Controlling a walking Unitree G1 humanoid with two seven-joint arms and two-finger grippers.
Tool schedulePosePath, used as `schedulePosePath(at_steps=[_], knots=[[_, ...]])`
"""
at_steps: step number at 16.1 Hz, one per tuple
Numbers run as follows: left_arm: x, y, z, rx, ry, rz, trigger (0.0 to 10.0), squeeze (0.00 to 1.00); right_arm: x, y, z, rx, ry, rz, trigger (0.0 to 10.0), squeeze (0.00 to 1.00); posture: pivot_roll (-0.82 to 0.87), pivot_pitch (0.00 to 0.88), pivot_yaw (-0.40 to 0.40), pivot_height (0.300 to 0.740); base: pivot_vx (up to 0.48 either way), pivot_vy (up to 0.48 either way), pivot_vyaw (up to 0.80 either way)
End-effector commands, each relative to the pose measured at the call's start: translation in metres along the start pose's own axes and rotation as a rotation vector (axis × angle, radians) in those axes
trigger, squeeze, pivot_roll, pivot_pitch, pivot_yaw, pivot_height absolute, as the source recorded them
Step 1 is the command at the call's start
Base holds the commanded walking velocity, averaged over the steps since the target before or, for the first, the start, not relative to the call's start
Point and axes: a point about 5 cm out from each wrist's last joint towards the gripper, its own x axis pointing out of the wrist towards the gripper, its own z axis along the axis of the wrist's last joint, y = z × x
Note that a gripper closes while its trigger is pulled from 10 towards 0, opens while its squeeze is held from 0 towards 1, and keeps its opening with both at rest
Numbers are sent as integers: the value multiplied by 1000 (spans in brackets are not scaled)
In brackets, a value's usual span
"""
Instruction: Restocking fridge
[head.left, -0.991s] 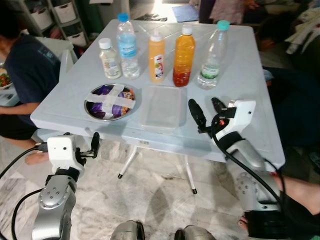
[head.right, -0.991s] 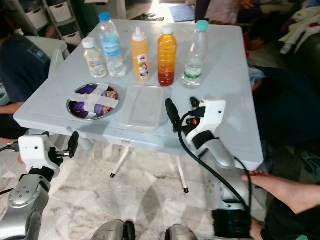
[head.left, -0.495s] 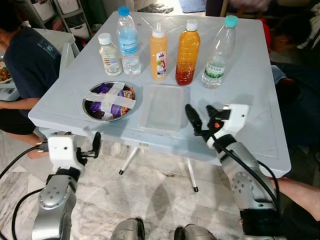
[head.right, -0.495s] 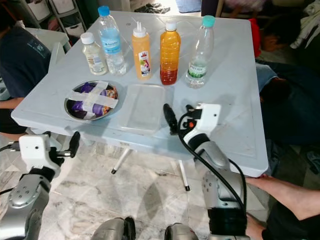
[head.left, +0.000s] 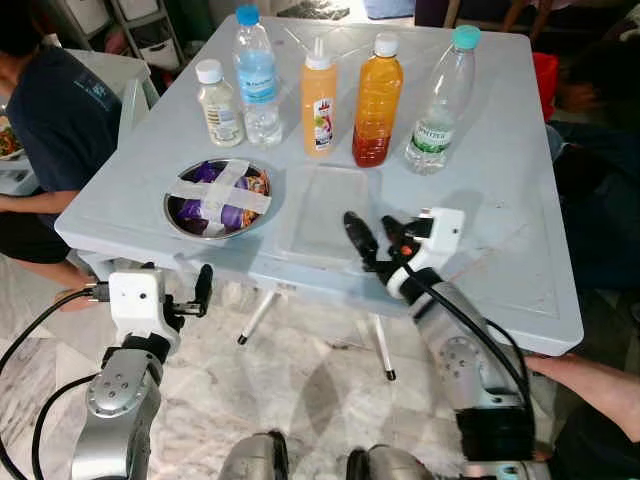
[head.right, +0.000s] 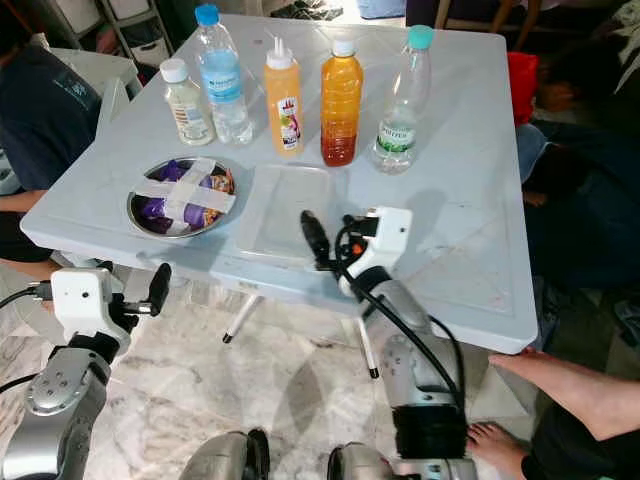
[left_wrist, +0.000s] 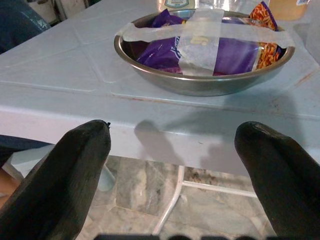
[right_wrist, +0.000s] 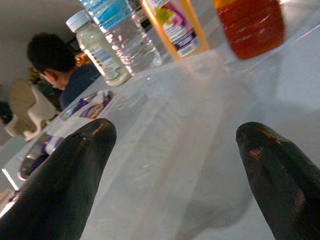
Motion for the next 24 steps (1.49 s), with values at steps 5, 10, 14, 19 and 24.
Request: schedulePosePath(at_steps=[5,10,14,19,24], knots=[[1,1,3,27,1,0,10000,0,10,9,-5,78,21,39,0,0,-10,168,48,740,0,0,0],[-2,-4,1,32,5,-11,10000,0,11,10,-14,141,49,11,0,0,-5,172,44,740,0,0,0],[-1,-6,1,39,6,-23,10000,0,10,9,-19,169,73,-4,0,0,-8,172,45,740,0,0,0],[-1,-7,1,42,4,-24,10000,0,15,2,-18,222,71,-49,0,0,-8,172,43,740,0,0,0],[-2,-3,-1,18,17,3,10000,0,13,-6,-11,183,29,-112,0,0,-10,172,42,740,0,0,0]])
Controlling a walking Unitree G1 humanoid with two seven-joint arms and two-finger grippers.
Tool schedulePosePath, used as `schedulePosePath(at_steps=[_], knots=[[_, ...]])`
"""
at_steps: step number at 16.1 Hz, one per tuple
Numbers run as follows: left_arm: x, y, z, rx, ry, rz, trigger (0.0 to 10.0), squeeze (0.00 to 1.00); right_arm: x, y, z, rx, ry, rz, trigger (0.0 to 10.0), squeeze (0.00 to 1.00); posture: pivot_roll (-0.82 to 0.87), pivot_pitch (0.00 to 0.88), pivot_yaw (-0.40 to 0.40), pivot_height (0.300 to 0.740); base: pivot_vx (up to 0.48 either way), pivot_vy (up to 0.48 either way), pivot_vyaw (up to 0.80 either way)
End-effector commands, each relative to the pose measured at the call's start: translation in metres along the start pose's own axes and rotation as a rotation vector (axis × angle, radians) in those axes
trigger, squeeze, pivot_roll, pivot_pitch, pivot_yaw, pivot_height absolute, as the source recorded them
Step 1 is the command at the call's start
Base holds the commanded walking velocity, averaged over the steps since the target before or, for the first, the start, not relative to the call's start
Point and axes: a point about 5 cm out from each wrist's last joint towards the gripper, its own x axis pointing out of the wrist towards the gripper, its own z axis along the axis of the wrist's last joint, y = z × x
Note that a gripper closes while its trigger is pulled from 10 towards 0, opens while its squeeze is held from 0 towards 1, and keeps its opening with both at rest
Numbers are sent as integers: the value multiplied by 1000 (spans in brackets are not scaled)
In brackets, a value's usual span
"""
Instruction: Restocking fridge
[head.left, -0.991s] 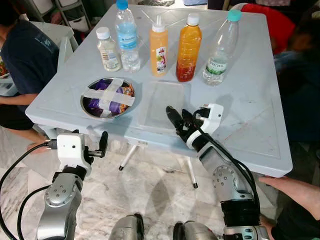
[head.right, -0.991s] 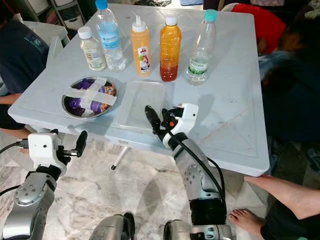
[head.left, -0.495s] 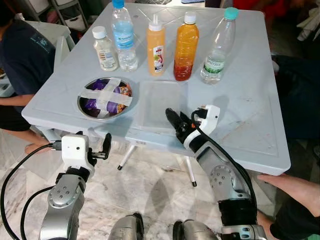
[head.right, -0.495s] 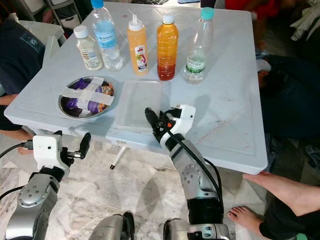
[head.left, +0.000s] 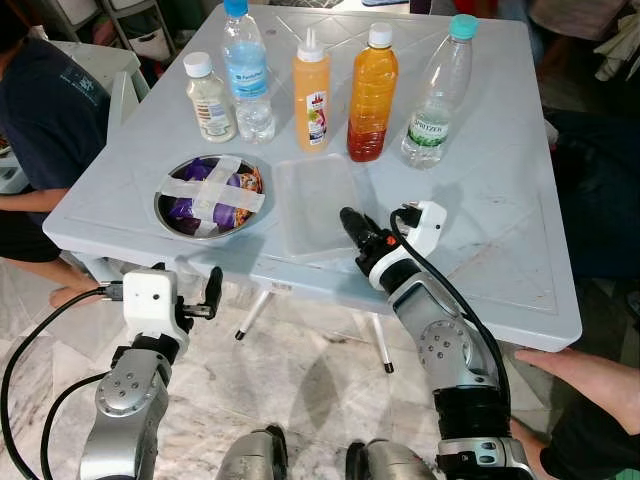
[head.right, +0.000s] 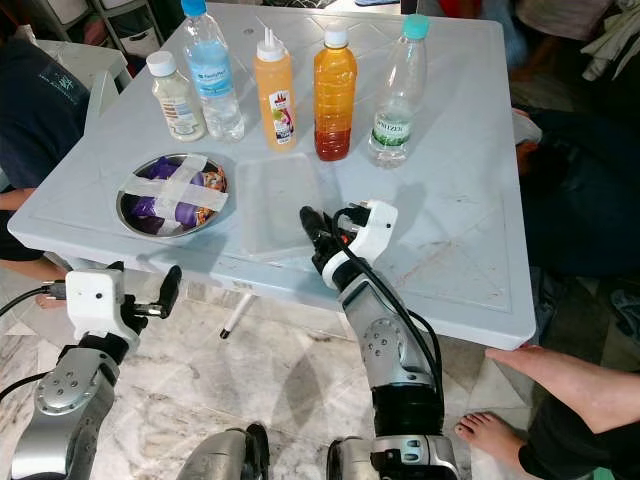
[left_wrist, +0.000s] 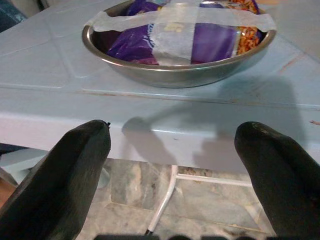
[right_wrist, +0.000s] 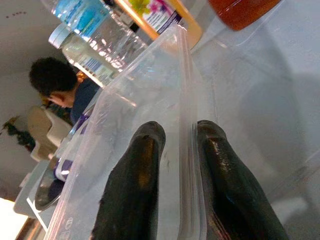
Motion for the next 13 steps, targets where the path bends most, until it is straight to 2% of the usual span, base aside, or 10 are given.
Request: schedulePosePath(at_steps=[1,3,4,5,7,9,10,13], knots=[[-2,5,0,0,7,29,10000,0,-5,-9,-3,-27,6,-65,0,0,-12,172,43,740,0,0,0],[1,6,0,-4,7,36,10000,0,-5,-6,6,-108,-48,-61,0,0,-17,172,44,740,0,0,0],[1,5,0,-4,8,36,10000,0,-4,-5,8,-120,-56,-53,157,0,-17,172,44,740,0,0,0],[1,5,0,-4,10,34,10000,0,-3,-3,11,-156,-65,-48,10000,0,-19,171,44,740,0,0,0],[1,5,-1,-6,13,46,10000,0,-3,-5,15,-269,-83,-73,10000,0,-19,168,42,740,0,0,0],[2,5,0,-8,13,48,10000,0,-3,-12,13,-303,-74,-128,10000,0,-19,168,39,740,0,0,0],[2,5,-1,-9,14,50,10000,0,-5,-17,18,-348,-104,-177,10000,0,-21,169,39,740,0,0,0],[3,4,-1,-9,18,47,10000,0,-8,-22,21,-318,-120,-209,10000,0,-23,168,41,740,0,0,0]])
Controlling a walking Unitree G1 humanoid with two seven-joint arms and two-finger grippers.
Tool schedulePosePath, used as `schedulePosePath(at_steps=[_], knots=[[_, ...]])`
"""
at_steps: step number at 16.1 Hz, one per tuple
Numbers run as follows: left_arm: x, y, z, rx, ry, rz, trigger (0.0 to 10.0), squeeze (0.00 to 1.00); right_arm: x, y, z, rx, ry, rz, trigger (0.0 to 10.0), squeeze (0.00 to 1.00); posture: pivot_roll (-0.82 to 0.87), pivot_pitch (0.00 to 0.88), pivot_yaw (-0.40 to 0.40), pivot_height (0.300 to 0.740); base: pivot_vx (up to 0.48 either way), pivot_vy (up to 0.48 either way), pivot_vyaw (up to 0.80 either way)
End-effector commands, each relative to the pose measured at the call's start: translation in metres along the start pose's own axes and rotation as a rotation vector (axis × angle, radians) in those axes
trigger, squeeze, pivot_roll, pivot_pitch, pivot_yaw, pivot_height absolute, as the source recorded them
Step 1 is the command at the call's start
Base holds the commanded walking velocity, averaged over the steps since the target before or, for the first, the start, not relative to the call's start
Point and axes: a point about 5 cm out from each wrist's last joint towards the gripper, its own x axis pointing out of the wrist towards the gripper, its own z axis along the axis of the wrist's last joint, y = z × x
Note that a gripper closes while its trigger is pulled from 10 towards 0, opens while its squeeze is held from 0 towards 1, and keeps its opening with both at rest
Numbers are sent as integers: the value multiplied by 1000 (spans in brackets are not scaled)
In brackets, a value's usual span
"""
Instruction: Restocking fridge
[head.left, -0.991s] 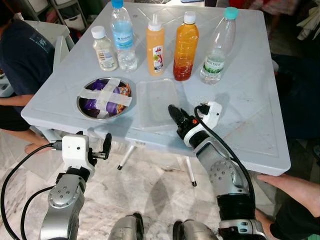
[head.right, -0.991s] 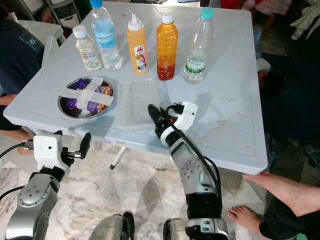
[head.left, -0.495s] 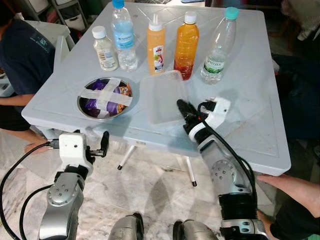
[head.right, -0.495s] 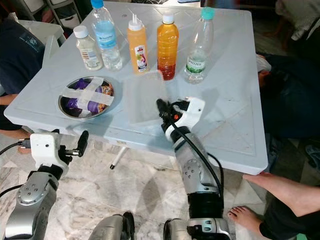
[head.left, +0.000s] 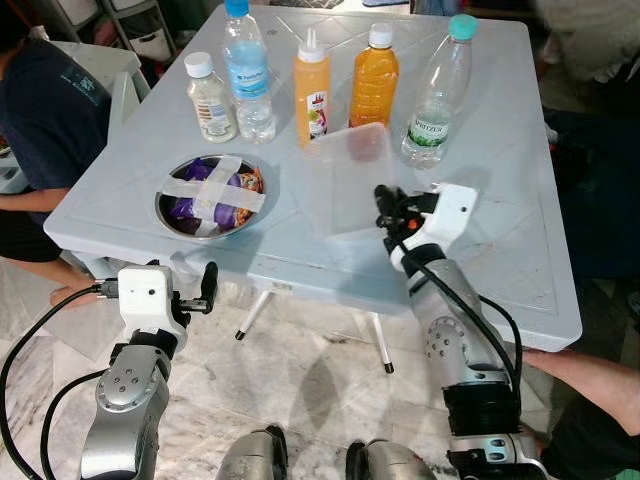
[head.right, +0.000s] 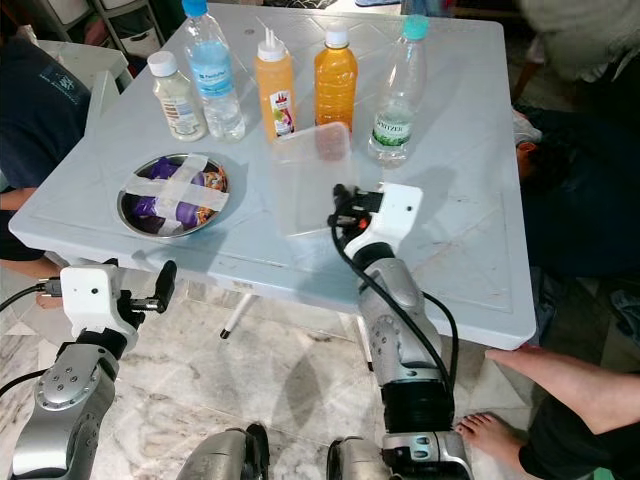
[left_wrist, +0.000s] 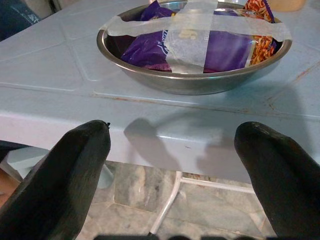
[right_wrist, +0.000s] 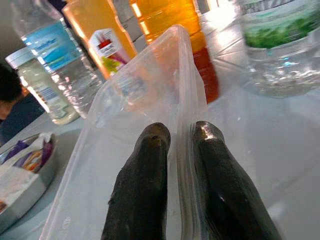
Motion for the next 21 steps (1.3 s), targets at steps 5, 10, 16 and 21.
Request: schedulePosePath(at_steps=[5,10,16,21], knots=[[1,2,-4,3,25,16,10000,0,-4,-8,-14,-5,53,-47,10000,0,-22,167,39,740,0,0,0],[1,3,-4,3,27,20,10000,0,-4,-2,-12,-67,42,-6,10000,0,-21,167,40,740,-169,0,0],[2,1,-4,4,30,21,10000,0,-3,0,-12,-246,8,1,10000,0,-22,170,38,740,-317,0,0],[2,2,-5,10,33,22,10000,0,-9,12,-12,-219,16,116,10000,0,-21,167,38,740,-317,0,0]])
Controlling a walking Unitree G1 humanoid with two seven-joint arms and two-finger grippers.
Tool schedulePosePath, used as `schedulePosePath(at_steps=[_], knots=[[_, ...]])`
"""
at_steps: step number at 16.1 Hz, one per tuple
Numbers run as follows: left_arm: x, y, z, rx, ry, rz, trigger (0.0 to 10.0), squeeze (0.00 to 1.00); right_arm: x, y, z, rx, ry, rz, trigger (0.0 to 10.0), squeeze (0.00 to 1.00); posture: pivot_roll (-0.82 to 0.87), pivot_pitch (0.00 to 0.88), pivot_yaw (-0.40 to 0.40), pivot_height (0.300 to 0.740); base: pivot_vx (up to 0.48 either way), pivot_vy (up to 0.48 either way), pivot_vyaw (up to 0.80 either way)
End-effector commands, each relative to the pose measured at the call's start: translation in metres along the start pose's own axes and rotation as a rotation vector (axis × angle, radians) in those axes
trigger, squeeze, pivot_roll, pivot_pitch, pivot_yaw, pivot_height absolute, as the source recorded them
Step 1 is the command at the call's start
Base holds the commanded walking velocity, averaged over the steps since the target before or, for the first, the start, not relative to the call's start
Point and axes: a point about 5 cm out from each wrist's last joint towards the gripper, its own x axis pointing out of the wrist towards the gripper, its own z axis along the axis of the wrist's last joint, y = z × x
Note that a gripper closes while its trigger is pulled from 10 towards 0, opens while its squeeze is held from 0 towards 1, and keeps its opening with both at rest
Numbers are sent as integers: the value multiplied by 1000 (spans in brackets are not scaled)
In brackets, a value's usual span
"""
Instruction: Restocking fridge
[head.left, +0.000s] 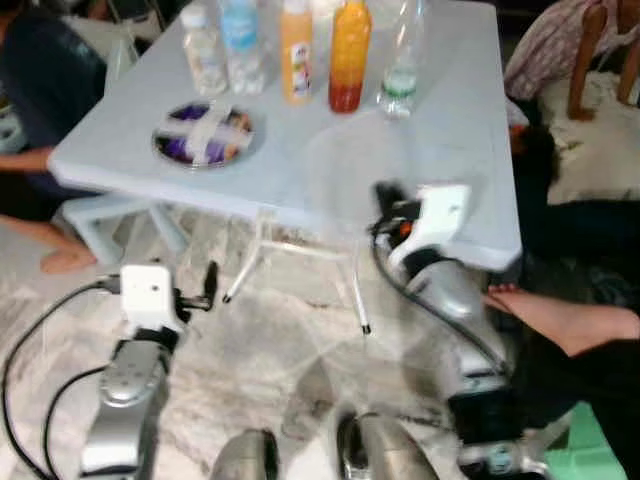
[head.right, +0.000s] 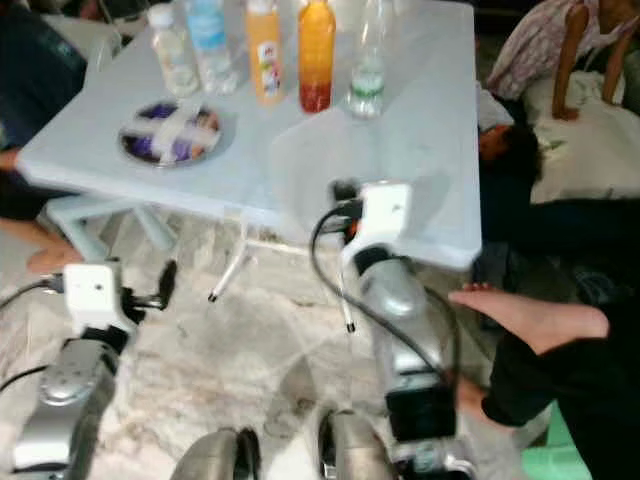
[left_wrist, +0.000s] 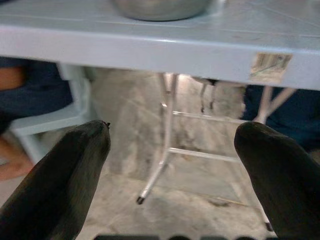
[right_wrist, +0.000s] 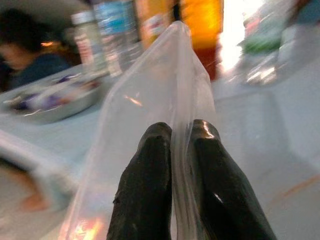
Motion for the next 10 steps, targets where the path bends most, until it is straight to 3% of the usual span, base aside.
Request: schedulePosePath(at_steps=[1,3,6,10], knots=[[-3,0,-6,0,28,11,10000,0,-2,-1,-6,0,29,13,10000,0,-20,165,37,740,-247,0,0],[-5,-1,-7,12,37,-38,10000,0,-2,1,-3,-16,14,43,10000,0,-8,159,32,740,-124,0,216],[-19,24,-22,63,93,28,10000,0,-8,4,-6,-48,14,84,10000,0,14,141,31,740,0,0,760],[-27,34,-38,81,110,100,10000,0,-14,-10,-18,-23,40,25,10000,0,45,75,23,740,0,0,758]])
